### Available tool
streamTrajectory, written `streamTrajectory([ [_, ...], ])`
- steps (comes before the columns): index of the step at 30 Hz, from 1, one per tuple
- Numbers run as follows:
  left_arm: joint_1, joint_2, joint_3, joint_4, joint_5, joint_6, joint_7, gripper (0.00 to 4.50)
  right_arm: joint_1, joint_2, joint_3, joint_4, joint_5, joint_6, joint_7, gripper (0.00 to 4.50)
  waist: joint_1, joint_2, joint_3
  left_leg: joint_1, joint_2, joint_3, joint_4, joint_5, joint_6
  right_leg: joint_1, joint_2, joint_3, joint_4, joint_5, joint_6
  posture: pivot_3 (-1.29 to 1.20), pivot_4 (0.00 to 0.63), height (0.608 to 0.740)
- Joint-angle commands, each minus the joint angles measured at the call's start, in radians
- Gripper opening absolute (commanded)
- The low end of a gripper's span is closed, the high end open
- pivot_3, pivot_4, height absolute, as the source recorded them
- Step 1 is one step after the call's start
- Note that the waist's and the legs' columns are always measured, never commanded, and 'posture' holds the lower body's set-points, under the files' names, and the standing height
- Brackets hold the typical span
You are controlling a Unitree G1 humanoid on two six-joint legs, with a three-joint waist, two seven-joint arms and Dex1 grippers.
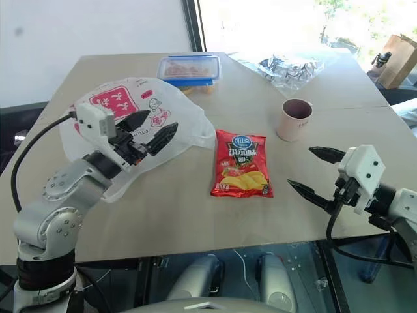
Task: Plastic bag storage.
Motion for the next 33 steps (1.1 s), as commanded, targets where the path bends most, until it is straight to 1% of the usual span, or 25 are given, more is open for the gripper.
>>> streamTrajectory([
  [1,0.0,0.247,-0.153,0.008,0.35,0.048,0.058,4.5,0.035,-0.02,-0.018,-0.095,0.111,-0.019,0.089,4.47,-0.003,-0.001,0.002,-0.001,0.0,0.0,-0.001,0.0,0.0,-0.001,0.001,0.0,0.0,0.0,0.0,0.0,0.15,0.74],
  [3,0.03,0.301,-0.184,0.048,0.43,0.036,0.064,4.5,0.062,-0.017,-0.016,-0.126,0.126,-0.049,0.122,4.47,-0.002,0.0,0.002,0.002,0.001,0.002,-0.003,-0.001,-0.001,-0.001,0.001,0.002,0.0,0.0,-0.001,0.0,0.15,0.74],
  [8,0.058,0.376,-0.247,0.174,0.617,-0.046,0.037,4.5,0.088,0.001,-0.002,-0.154,0.103,-0.112,0.13,4.47,0.002,-0.002,0.003,0.0,0.001,0.001,-0.004,-0.001,-0.001,-0.002,0.0,0.002,-0.002,-0.002,0.003,0.0,0.15,0.74],
  [14,0.033,0.367,-0.282,0.26,0.724,-0.088,-0.019,4.5,0.16,0.011,-0.034,-0.171,0.085,-0.163,0.127,4.47,0.01,-0.002,0.003,-0.001,0.001,0.0,-0.003,-0.002,-0.001,-0.002,-0.003,0.0,-0.002,-0.001,0.001,0.0,0.15,0.74],
  [15,0.024,0.365,-0.298,0.285,0.747,-0.106,-0.026,4.5,0.169,0.012,-0.04,-0.172,0.081,-0.169,0.12,4.47,0.01,-0.002,0.003,-0.001,0.001,-0.001,-0.003,-0.002,-0.001,-0.002,-0.005,0.0,-0.002,-0.001,0.001,0.0,0.15,0.74],
  [19,-0.027,0.341,-0.352,0.402,0.832,-0.196,-0.031,4.5,0.212,0.017,-0.058,-0.178,0.068,-0.192,0.115,4.47,0.011,-0.002,0.003,-0.001,0.001,-0.001,-0.003,-0.002,-0.001,-0.002,-0.006,-0.001,-0.002,-0.001,0.001,0.0,0.15,0.74],
  [20,-0.035,0.334,-0.354,0.425,0.842,-0.213,-0.034,3.96,0.221,0.017,-0.06,-0.181,0.066,-0.196,0.114,4.5,0.011,-0.002,0.003,-0.001,0.001,-0.001,-0.003,-0.001,-0.001,-0.002,-0.006,-0.001,-0.002,-0.001,0.001,0.0,0.15,0.74],
  [21,-0.04,0.331,-0.36,0.448,0.858,-0.237,-0.037,3.72,0.23,0.019,-0.062,-0.183,0.062,-0.2,0.109,4.5,0.012,-0.002,0.003,-0.001,0.001,-0.001,-0.003,-0.001,-0.001,-0.002,-0.006,-0.001,-0.002,-0.001,0.001,0.0,0.15,0.74],
  [24,-0.047,0.319,-0.358,0.504,0.896,-0.314,-0.034,2.4,0.258,0.028,-0.067,-0.192,0.055,-0.21,0.097,4.5,0.009,-0.002,0.003,-0.001,0.001,0.0,-0.003,-0.001,-0.001,-0.002,-0.006,0.0,-0.002,0.0,0.0,0.0,0.15,0.74],
  [28,-0.05,0.295,-0.338,0.58,0.917,-0.4,-0.029,0.42,0.3,0.042,-0.072,-0.203,0.045,-0.225,0.089,4.5,0.01,-0.001,0.003,-0.001,0.001,-0.001,-0.003,-0.001,-0.001,-0.002,-0.007,-0.001,-0.002,0.0,0.0,0.0,0.15,0.74],
  [29,-0.057,0.283,-0.325,0.578,0.906,-0.409,-0.033,0.12,0.308,0.044,-0.075,-0.204,0.042,-0.23,0.09,4.5,0.01,-0.001,0.003,-0.001,0.001,0.0,-0.003,-0.001,-0.001,-0.002,-0.007,-0.001,-0.002,0.0,0.0,0.0,0.15,0.74],
  [30,-0.067,0.267,-0.304,0.569,0.886,-0.422,-0.039,0.03,0.314,0.045,-0.082,-0.201,0.039,-0.234,0.089,4.5,0.01,-0.002,0.003,-0.001,0.001,-0.001,-0.003,-0.001,-0.001,-0.002,-0.007,-0.001,-0.002,0.0,0.0,0.0,0.15,0.74],
  [33,-0.078,0.228,-0.247,0.534,0.823,-0.424,-0.086,0.03,0.326,0.048,-0.109,-0.186,0.046,-0.245,0.09,4.5,0.015,-0.002,0.003,-0.003,0.001,-0.001,0.0,-0.002,-0.001,-0.002,-0.007,-0.002,-0.002,0.0,0.0,0.0,0.15,0.74],
])
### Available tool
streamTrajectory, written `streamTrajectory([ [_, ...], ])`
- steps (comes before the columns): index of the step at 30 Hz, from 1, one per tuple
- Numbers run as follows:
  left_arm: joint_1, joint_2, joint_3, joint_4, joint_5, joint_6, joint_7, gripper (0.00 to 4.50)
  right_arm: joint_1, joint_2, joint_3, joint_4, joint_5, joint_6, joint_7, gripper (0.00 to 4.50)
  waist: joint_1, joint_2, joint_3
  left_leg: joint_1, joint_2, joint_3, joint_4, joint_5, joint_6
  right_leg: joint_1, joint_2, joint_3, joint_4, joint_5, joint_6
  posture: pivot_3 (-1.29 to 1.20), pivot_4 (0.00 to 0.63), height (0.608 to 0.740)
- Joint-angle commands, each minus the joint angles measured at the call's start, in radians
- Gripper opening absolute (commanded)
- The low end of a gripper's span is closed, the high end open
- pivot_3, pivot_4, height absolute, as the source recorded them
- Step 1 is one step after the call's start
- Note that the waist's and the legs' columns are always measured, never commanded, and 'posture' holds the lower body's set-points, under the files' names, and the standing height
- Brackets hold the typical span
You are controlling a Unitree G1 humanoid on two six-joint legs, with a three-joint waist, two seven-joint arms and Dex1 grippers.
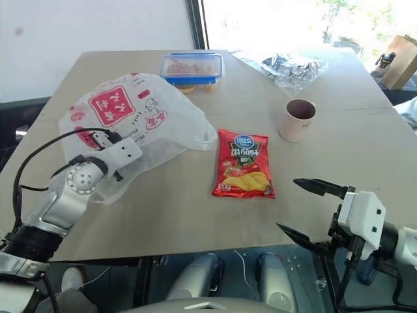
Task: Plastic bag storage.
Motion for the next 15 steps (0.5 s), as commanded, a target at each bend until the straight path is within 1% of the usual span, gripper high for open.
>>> streamTrajectory([
  [1,-0.024,-0.018,0.098,-0.076,-0.076,-0.02,-0.06,0.03,0.008,0.006,-0.065,-0.005,0.008,-0.033,-0.001,4.5,0.002,0.0,0.0,0.0,0.0,0.0,0.0,0.0,0.0,0.0,0.0,0.0,0.0,0.0,0.0,0.0,0.15,0.74],
  [5,-0.016,-0.025,0.162,-0.178,-0.169,0.032,-0.169,0.03,-0.024,-0.011,-0.092,0.049,0.023,-0.054,0.026,4.5,0.0,0.0,0.0,0.0,0.0,0.0,0.0,0.0,0.0,0.0,0.0,0.0,0.0,0.0,0.0,0.0,0.15,0.74],
  [10,-0.045,0.002,0.174,-0.222,-0.158,0.129,-0.226,0.03,-0.125,-0.048,-0.097,0.103,0.078,-0.023,0.021,4.5,-0.009,0.0,0.0,0.001,0.0,0.001,0.0,0.0,0.0,0.0,0.001,0.0,0.002,0.0,0.0,0.0,0.15,0.74],
  [15,-0.078,-0.012,0.197,-0.297,-0.196,0.245,-0.263,0.03,-0.225,-0.087,-0.074,0.145,0.122,0.007,0.024,4.5,-0.012,0.0,0.0,0.001,0.0,0.001,0.001,0.0,0.0,0.0,0.005,0.001,0.002,0.0,0.0,0.0,0.15,0.74],
])
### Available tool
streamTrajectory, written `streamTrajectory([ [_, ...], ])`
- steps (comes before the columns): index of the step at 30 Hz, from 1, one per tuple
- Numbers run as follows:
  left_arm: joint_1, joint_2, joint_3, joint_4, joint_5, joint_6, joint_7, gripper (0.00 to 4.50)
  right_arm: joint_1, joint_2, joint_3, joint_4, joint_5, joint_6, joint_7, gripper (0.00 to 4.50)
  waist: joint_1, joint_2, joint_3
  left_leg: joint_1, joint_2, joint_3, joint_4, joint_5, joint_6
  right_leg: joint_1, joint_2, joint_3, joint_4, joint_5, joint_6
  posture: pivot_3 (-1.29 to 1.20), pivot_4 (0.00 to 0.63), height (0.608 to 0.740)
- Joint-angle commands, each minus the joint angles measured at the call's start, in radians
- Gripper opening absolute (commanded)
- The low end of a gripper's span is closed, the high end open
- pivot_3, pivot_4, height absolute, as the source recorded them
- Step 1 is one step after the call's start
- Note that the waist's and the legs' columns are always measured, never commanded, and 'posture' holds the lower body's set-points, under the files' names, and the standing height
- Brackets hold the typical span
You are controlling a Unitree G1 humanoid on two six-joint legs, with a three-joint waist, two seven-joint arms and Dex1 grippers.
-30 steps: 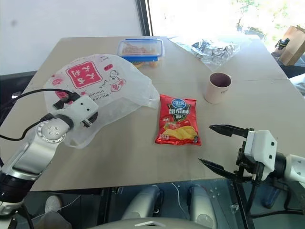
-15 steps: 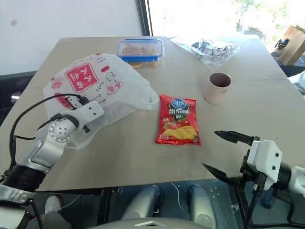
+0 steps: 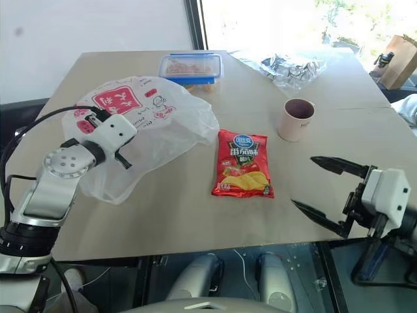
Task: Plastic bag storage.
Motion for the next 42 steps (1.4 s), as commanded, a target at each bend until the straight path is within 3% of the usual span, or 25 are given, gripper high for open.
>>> streamTrajectory([
  [1,-0.034,0.001,0.049,-0.078,-0.029,0.074,-0.023,0.03,-0.065,-0.029,0.002,0.014,0.055,0.02,0.006,4.5,-0.001,0.0,0.0,0.0,0.0,0.0,0.0,0.0,0.0,0.0,0.0,0.0,0.0,0.0,0.0,0.0,0.15,0.74],
  [8,-0.143,-0.062,0.138,-0.147,-0.224,0.334,-0.091,0.03,-0.211,-0.059,0.074,-0.005,0.205,0.157,-0.072,4.5,-0.001,0.0,0.0,0.0,0.0,0.0,0.0,0.0,0.0,0.0,0.0,0.0,0.0,0.0,0.0,0.0,0.15,0.74],
  [11,-0.199,-0.071,0.16,-0.141,-0.284,0.429,-0.099,0.03,-0.218,-0.067,0.204,-0.039,0.016,0.147,-0.134,4.5,-0.002,0.0,0.0,0.0,0.0,0.0,0.001,0.0,0.0,0.0,0.001,0.0,0.0,0.0,0.0,0.0,0.15,0.74],
  [15,-0.267,-0.081,0.185,-0.12,-0.344,0.55,-0.084,0.03,-0.189,-0.073,0.439,-0.036,-0.348,0.012,-0.178,4.5,-0.004,0.0,0.0,-0.001,0.0,0.0,0.001,0.003,-0.004,-0.001,0.001,0.0,0.0,0.0,0.0,0.0,0.15,0.74],
  [18,-0.296,-0.081,0.184,-0.107,-0.368,0.6,-0.076,0.03,-0.195,-0.055,0.563,-0.003,-0.508,-0.043,-0.206,4.5,-0.004,-0.001,0.0,0.0,0.0,0.001,0.001,0.003,-0.005,-0.001,0.001,0.001,0.001,0.0,0.0,0.0,0.15,0.74],
  [28,-0.384,-0.043,0.136,-0.044,-0.402,0.663,-0.069,0.03,-0.415,0.099,0.848,0.395,-0.97,-0.341,-0.356,4.5,-0.007,-0.001,0.0,0.001,0.0,0.001,0.001,0.005,-0.008,-0.001,0.003,0.002,0.002,0.0,0.0,0.0,0.15,0.74],
  [31,-0.389,-0.022,0.127,-0.032,-0.395,0.655,-0.063,0.0,-0.465,0.124,0.867,0.499,-1.016,-0.419,-0.381,3.63,-0.007,-0.001,0.0,0.002,0.0,0.001,0.001,0.005,-0.009,-0.001,0.003,0.003,0.002,0.0,-0.001,0.0,0.15,0.74],
  [34,-0.401,-0.014,0.127,-0.017,-0.397,0.651,-0.055,0.0,-0.493,0.131,0.863,0.544,-1.037,-0.482,-0.391,2.1,-0.007,-0.001,0.0,0.002,-0.001,0.002,0.001,0.005,-0.008,-0.001,0.003,0.003,0.002,0.0,-0.001,0.0,0.15,0.74],
  [35,-0.399,-0.01,0.119,-0.012,-0.39,0.642,-0.052,0.0,-0.502,0.132,0.864,0.554,-1.047,-0.508,-0.397,1.87,-0.007,-0.001,0.0,0.002,0.0,0.002,0.001,0.005,-0.008,-0.001,0.003,0.003,0.002,0.0,-0.001,0.0,0.15,0.74],
  [39,-0.404,-0.008,0.104,0.006,-0.385,0.625,-0.047,0.0,-0.527,0.137,0.855,0.545,-1.071,-0.565,-0.411,0.03,-0.008,-0.001,0.0,0.002,0.0,0.001,0.001,0.005,-0.009,-0.001,0.004,0.003,0.002,0.0,-0.001,0.0,0.15,0.74],
  [42,-0.428,-0.02,0.093,0.038,-0.381,0.639,-0.028,0.0,-0.551,0.115,0.821,0.461,-1.046,-0.585,-0.376,0.03,-0.007,-0.001,0.0,0.002,0.0,0.001,0.001,0.005,-0.009,-0.001,0.003,0.003,0.002,0.0,-0.001,0.0,0.15,0.74],
])
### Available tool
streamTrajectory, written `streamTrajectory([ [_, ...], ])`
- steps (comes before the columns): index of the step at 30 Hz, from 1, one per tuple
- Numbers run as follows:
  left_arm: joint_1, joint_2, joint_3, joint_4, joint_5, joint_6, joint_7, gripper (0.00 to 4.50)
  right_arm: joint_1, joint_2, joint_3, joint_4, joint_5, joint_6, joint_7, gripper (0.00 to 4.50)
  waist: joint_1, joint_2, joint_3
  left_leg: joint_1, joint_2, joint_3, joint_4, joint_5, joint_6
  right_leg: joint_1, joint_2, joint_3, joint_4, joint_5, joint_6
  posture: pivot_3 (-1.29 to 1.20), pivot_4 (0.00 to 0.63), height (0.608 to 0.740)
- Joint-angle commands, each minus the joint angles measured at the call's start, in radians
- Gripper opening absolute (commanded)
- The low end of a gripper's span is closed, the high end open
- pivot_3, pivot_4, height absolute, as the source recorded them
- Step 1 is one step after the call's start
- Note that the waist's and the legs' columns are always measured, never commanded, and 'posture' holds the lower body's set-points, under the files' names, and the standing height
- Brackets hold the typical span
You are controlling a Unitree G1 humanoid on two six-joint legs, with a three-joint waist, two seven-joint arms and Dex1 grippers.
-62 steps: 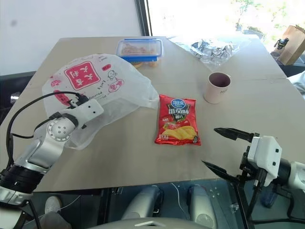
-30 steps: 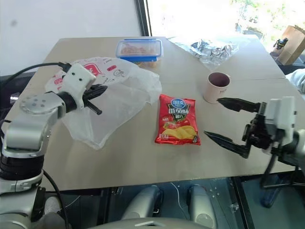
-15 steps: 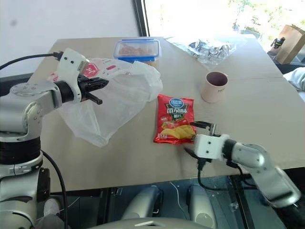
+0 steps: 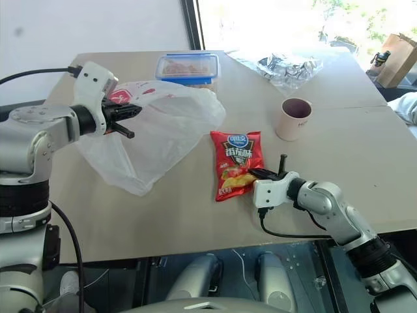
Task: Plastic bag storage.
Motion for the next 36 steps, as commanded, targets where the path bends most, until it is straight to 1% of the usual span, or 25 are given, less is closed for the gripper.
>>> streamTrajectory([
  [1,-0.047,0.002,0.005,0.02,0.012,0.0,0.025,0.0,-0.041,-0.027,-0.055,-0.124,0.046,-0.035,0.042,0.03,0.0,0.0,0.0,0.0,0.0,0.0,0.0,0.0,0.0,0.0,0.0,0.0,0.0,0.0,0.0,0.0,0.15,0.74],
  [4,-0.069,-0.004,-0.007,0.046,0.003,0.007,0.025,0.0,-0.085,-0.038,-0.071,-0.187,0.108,-0.03,0.097,0.03,-0.002,0.0,0.0,0.0,0.0,0.0,0.0,0.0,0.0,0.0,0.0,0.0,0.0,0.0,0.0,0.0,0.15,0.74],
  [8,-0.1,-0.006,-0.022,0.051,-0.028,0.041,-0.002,0.0,-0.165,-0.005,-0.046,-0.18,0.122,-0.011,0.135,0.03,-0.01,0.0,0.0,0.0,0.0,0.0,0.0,0.0,0.0,0.0,0.0,0.0,0.0,0.0,0.0,0.0,0.15,0.74],
  [11,-0.113,0.006,-0.038,0.002,-0.075,0.091,-0.043,0.0,-0.272,0.074,0.005,-0.096,0.103,-0.056,0.135,0.03,-0.02,0.0,0.0,0.0,0.0,0.0,0.0,0.0,0.0,0.0,0.0,0.0,0.0,0.0,0.0,0.0,0.15,0.74],
  [16,-0.185,-0.007,-0.005,-0.014,-0.17,0.222,-0.074,0.0,-0.441,0.192,0.074,0.087,0.059,-0.135,0.126,0.03,-0.029,0.0,0.0,-0.001,0.0,0.0,0.0,0.0,0.0,-0.002,0.0,0.0,0.001,0.0,0.0,0.0,0.15,0.74],
  [19,-0.227,-0.024,0.042,-0.04,-0.26,0.324,-0.102,0.0,-0.556,0.276,0.116,0.32,0.0,-0.217,0.069,0.03,-0.031,0.0,0.0,-0.001,0.0,-0.001,0.0,0.0,0.0,-0.002,0.0,0.0,0.002,0.0,0.0,0.0,0.15,0.74],
  [21,-0.244,-0.031,0.069,-0.053,-0.311,0.38,-0.117,0.0,-0.643,0.34,0.137,0.525,-0.06,-0.273,-0.022,0.03,-0.038,0.0,0.0,-0.001,0.0,0.0,0.0,0.0,0.0,-0.002,0.0,0.0,0.002,0.0,0.0,0.0,0.15,0.74],
  [24,-0.25,-0.046,0.101,-0.067,-0.374,0.459,-0.114,0.0,-0.803,0.448,0.178,0.868,-0.17,-0.328,-0.213,0.03,-0.049,0.0,0.0,-0.001,0.0,-0.001,-0.001,0.001,-0.001,-0.003,0.0,0.001,0.003,0.0,-0.001,0.0,0.15,0.74],
  [26,-0.237,-0.043,0.108,-0.081,-0.42,0.471,-0.106,0.0,-0.899,0.529,0.211,1.067,-0.235,-0.307,-0.337,0.03,-0.053,0.0,0.0,-0.001,-0.001,0.0,-0.002,0.001,-0.002,-0.006,0.0,0.002,0.005,0.0,-0.001,0.0,0.15,0.74],
  [27,-0.227,-0.041,0.11,-0.084,-0.432,0.471,-0.093,0.0,-0.939,0.568,0.229,1.15,-0.259,-0.286,-0.376,0.03,-0.055,0.0,0.0,-0.002,-0.001,0.001,-0.002,0.001,-0.002,-0.008,0.0,0.003,0.006,0.0,-0.001,0.0,0.15,0.74],
  [29,-0.212,-0.048,0.121,-0.079,-0.456,0.471,-0.062,0.0,-0.996,0.627,0.259,1.272,-0.297,-0.256,-0.406,0.03,-0.058,0.0,0.0,-0.003,-0.001,0.003,-0.004,0.002,-0.003,-0.012,0.0,0.006,0.009,0.0,-0.001,0.0,0.15,0.74],
  [30,-0.206,-0.054,0.128,-0.075,-0.468,0.471,-0.041,0.0,-1.01,0.653,0.242,1.316,-0.276,-0.249,-0.384,0.03,-0.061,0.0,0.0,-0.004,-0.001,0.003,-0.005,0.002,-0.004,-0.014,0.0,0.007,0.01,0.0,-0.002,0.0,0.15,0.74],
  [32,-0.194,-0.06,0.127,-0.079,-0.475,0.471,0.001,0.0,-1.025,0.676,0.234,1.369,-0.264,-0.243,-0.342,0.58,-0.067,0.0,0.0,-0.004,0.0,0.004,-0.006,0.003,-0.005,-0.016,0.001,0.008,0.012,-0.001,-0.003,0.0,0.15,0.74],
  [33,-0.189,-0.069,0.134,-0.073,-0.474,0.471,0.027,0.0,-1.031,0.675,0.227,1.374,-0.256,-0.254,-0.324,0.93,-0.067,0.0,0.0,-0.004,0.0,0.003,-0.006,0.003,-0.005,-0.016,0.001,0.008,0.012,-0.001,-0.003,0.0,0.15,0.74],
  [34,-0.186,-0.075,0.14,-0.068,-0.479,0.471,0.048,0.0,-1.035,0.671,0.224,1.375,-0.254,-0.264,-0.315,1.32,-0.067,0.0,0.0,-0.004,-0.001,0.003,-0.006,0.003,-0.005,-0.016,0.001,0.008,0.012,-0.001,-0.003,0.0,0.15,0.74],
  [35,-0.18,-0.085,0.143,-0.066,-0.453,0.471,0.078,0.0,-1.029,0.654,0.22,1.354,-0.242,-0.289,-0.266,1.78,-0.067,0.0,0.0,-0.004,-0.001,0.003,-0.005,0.003,-0.005,-0.016,0.001,0.008,0.013,-0.001,-0.003,0.0,0.15,0.74],
  [36,-0.176,-0.096,0.147,-0.063,-0.433,0.471,0.104,0.0,-1.014,0.623,0.208,1.304,-0.226,-0.314,-0.237,2.3,-0.067,0.0,0.0,-0.004,-0.001,0.003,-0.004,0.003,-0.005,-0.016,0.0,0.008,0.013,-0.001,-0.002,0.0,0.15,0.74],
])
